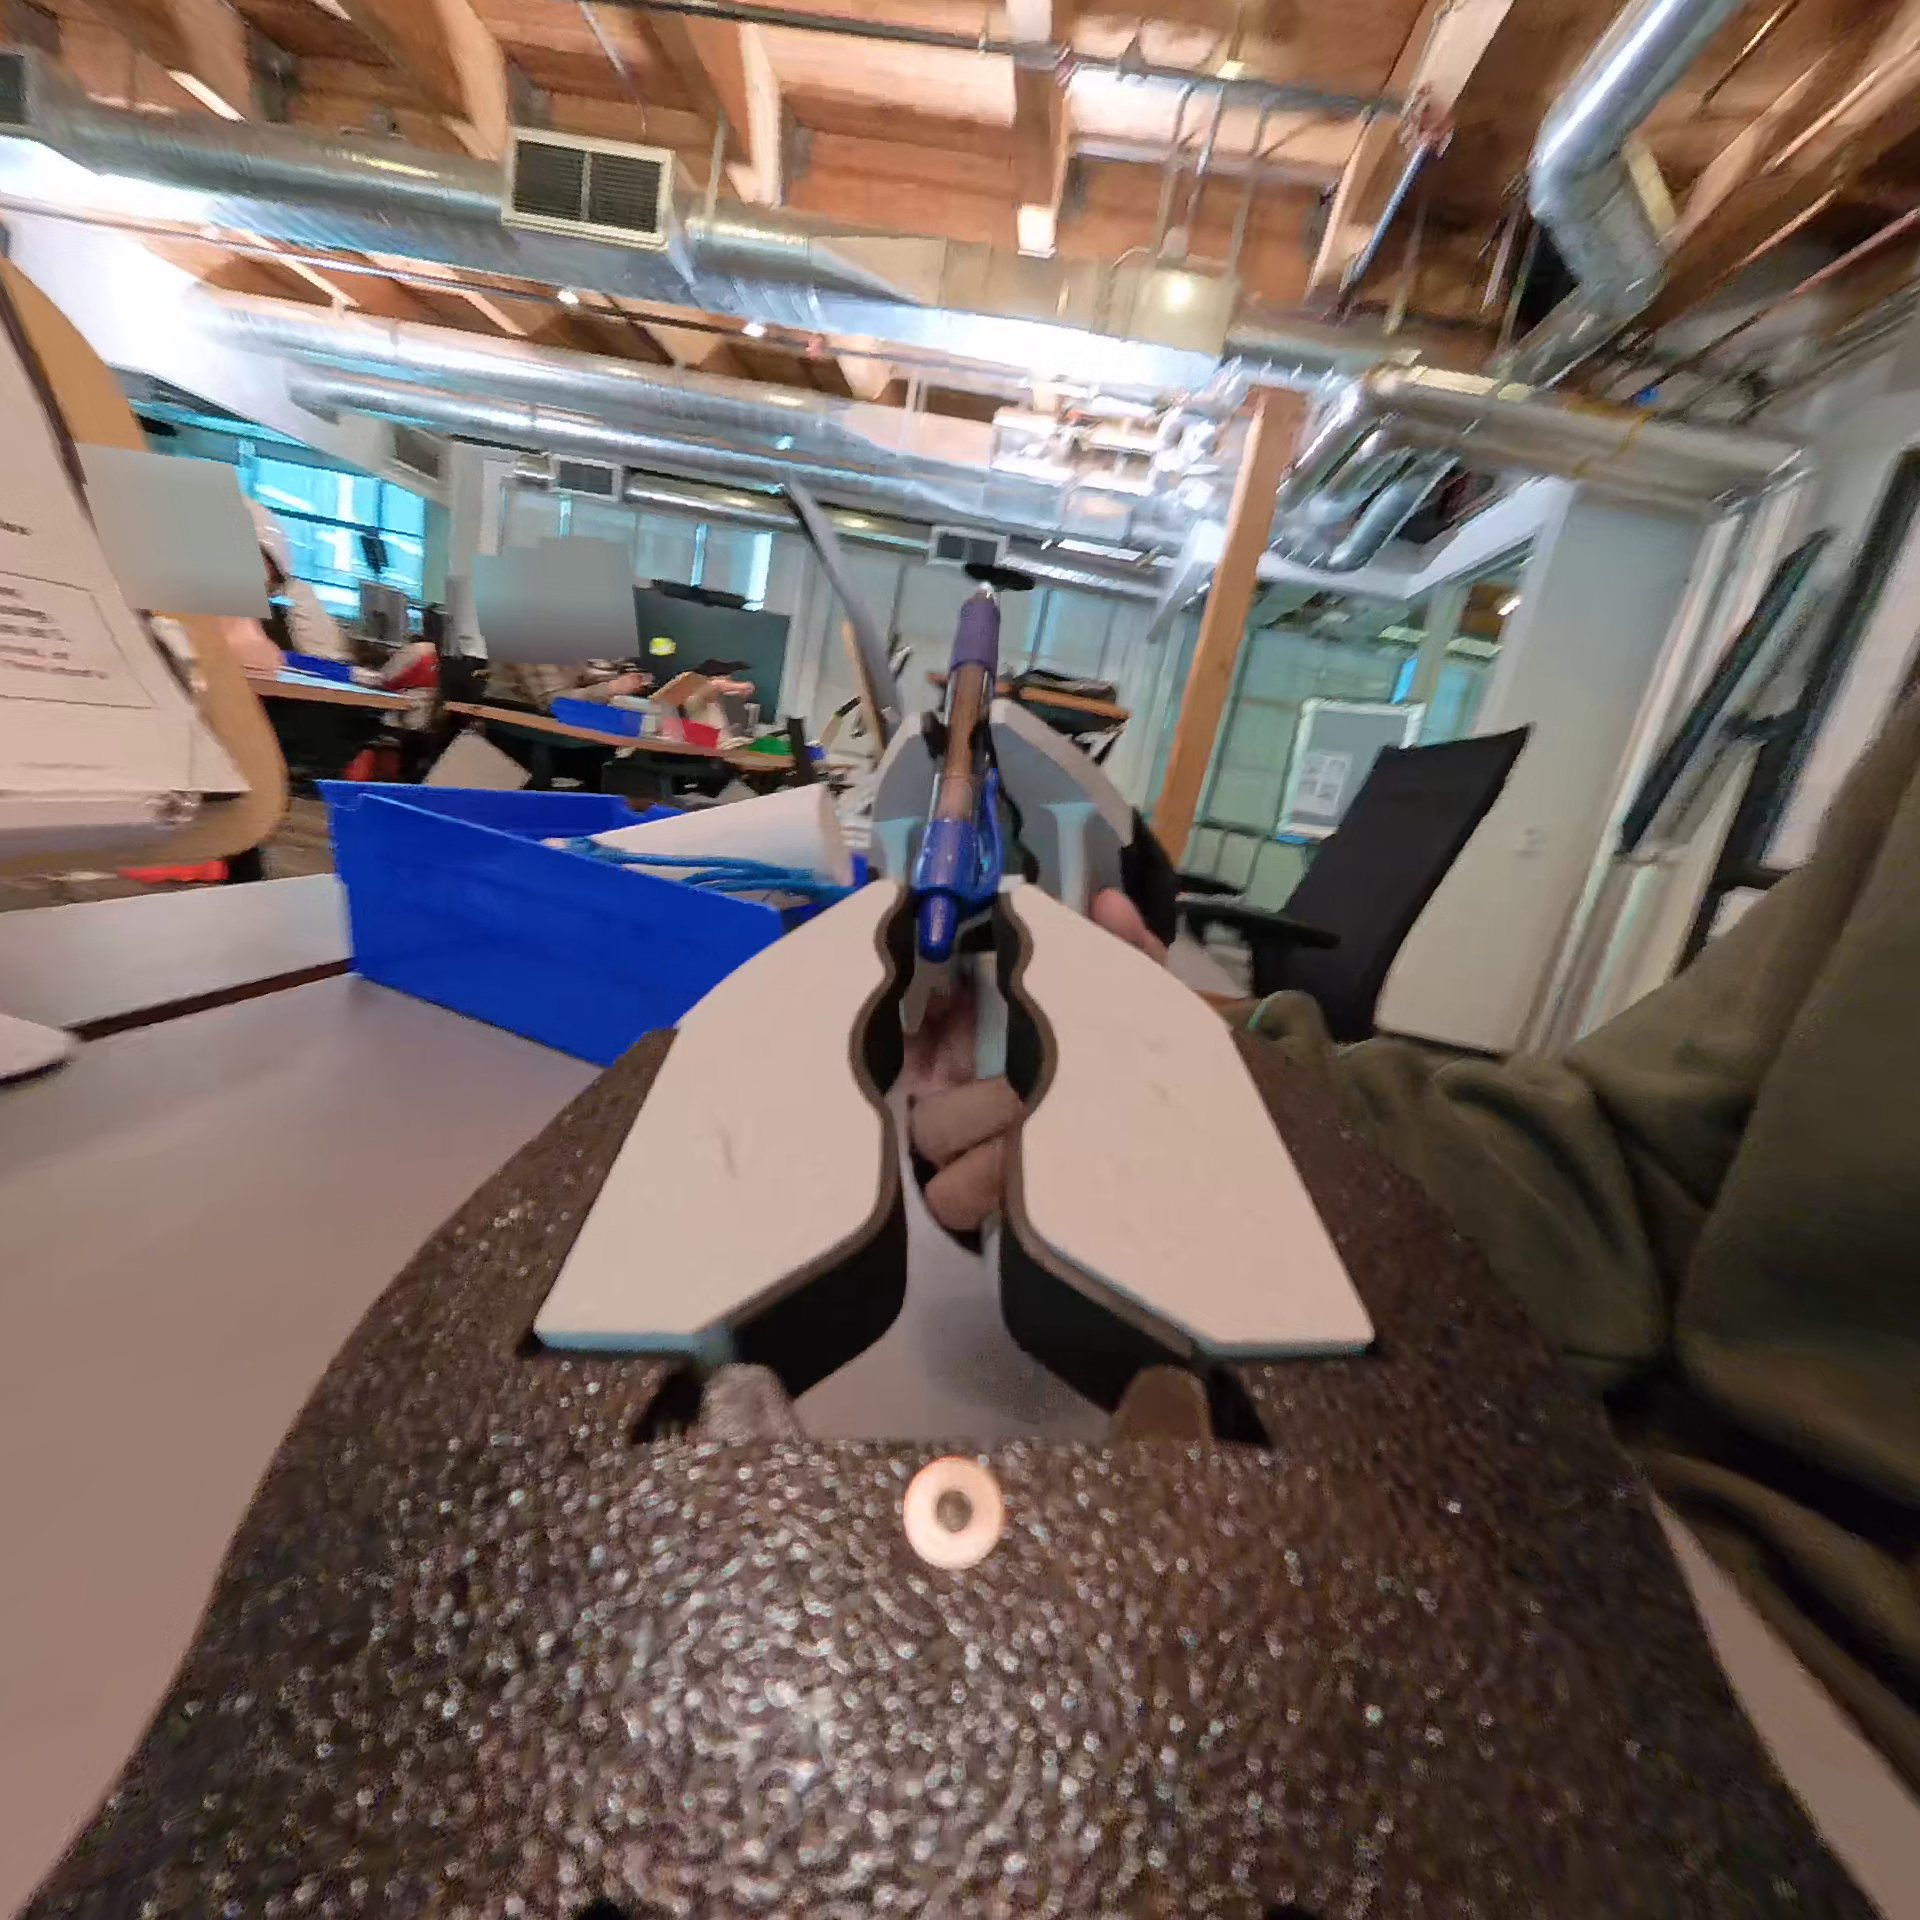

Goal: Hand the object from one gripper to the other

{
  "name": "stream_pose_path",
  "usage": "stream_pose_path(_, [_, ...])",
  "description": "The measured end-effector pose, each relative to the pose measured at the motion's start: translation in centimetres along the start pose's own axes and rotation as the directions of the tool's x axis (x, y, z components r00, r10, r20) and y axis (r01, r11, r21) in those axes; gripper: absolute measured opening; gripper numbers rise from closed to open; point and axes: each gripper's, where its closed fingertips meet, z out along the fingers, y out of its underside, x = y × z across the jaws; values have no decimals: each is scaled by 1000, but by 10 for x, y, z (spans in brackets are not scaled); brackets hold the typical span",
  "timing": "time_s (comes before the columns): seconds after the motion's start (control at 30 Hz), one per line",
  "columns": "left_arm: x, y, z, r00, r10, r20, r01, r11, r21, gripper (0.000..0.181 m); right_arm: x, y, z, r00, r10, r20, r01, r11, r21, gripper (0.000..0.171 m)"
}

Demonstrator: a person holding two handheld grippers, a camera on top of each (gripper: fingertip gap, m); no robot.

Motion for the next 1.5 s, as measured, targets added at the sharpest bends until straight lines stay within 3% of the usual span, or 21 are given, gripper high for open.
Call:
stream_pose_path(0.07, [3, -6, -1, 995, -88, -49, 90, 995, 37, 18, 0, 0, 0, 1000, 10, 1, -10, 1000, 4, 10])
stream_pose_path(0.2, [-1, -6, -2, 997, -77, -21, 78, 996, 36, 14, 3, 3, -1, 999, 34, 3, -34, 999, -4, 10])
stream_pose_path(0.27, [-1, -7, -2, 992, -120, -37, 121, 991, 50, 21, 4, 4, -2, 1000, 26, -9, -26, 1000, -7, 10])
stream_pose_path(0.4, [-5, -7, -2, 980, -193, -43, 195, 979, 53, 14, 4, 6, -2, 1000, 12, -11, -12, 1000, -22, 10])
stream_pose_path(0.6, [-8, -9, -2, 992, -128, 5, 128, 991, 42, 12, 11, 7, -5, 999, -7, -52, 5, 999, -40, 13])
stream_pose_path(0.67, [-14, -12, -5, 992, -114, 47, 111, 992, 64, 12, 19, 10, -7, 990, -78, -120, 70, 995, -67, 20])
stream_pose_path(0.77, [-35, -27, -18, 975, -43, 220, 15, 991, 131, 12, 47, 13, -17, 911, -258, -322, 203, 959, -196, 50])
stream_pose_path(0.83, [-49, -28, -27, 933, 67, 354, -88, 995, 45, 12, 66, 19, -27, 778, -496, -386, 340, 849, -405, 65])
stream_pose_path(0.87, [-54, -24, -29, 907, 142, 396, -140, 990, -34, 12, 75, 20, -34, 666, -644, -377, 416, 739, -530, 68])
stream_pose_path(0.93, [-55, -17, -27, 875, 258, 409, -213, 965, -154, 13, 85, 17, -44, 369, -899, -236, 546, 415, -728, 74])
stream_pose_path(1.0, [-54, -12, -23, 854, 312, 416, -242, 946, -214, 12, 81, 15, -43, 70, -998, -5, 615, 47, -787, 59])
stream_pose_path(1.03, [-51, -8, -20, 856, 330, 399, -251, 938, -239, 13, 77, 20, -40, -22, -995, 97, 625, -89, -775, 53])
stream_pose_path(1.1, [-45, -2, -13, 854, 368, 369, -277, 920, -276, 13, 74, 33, -35, -86, -975, 203, 622, -212, -754, 47])
stream_pose_path(1.17, [-41, 5, -8, 848, 408, 338, -305, 898, -318, 13, 73, 37, -31, -106, -969, 222, 620, -239, -748, 40])
stream_pose_path(1.27, [-37, 11, -4, 827, 467, 312, -350, 863, -363, 13, 70, 34, -28, -128, -967, 219, 625, -250, -740, 10])
stream_pose_path(1.37, [-34, 11, -1, 827, 469, 311, -357, 864, -355, 12, 71, 36, -30, -102, -969, 225, 626, -238, -742, 9])
stream_pose_path(1.43, [-32, 8, -1, 824, 475, 309, -374, 865, -334, 13, 69, 35, -28, -42, -985, 169, 649, -156, -744, 9])
stream_pose_path(1.5, [-25, 2, 1, 829, 479, 287, -404, 870, -284, 12, 65, 34, -25, 92, -994, 65, 677, 14, -736, 10])
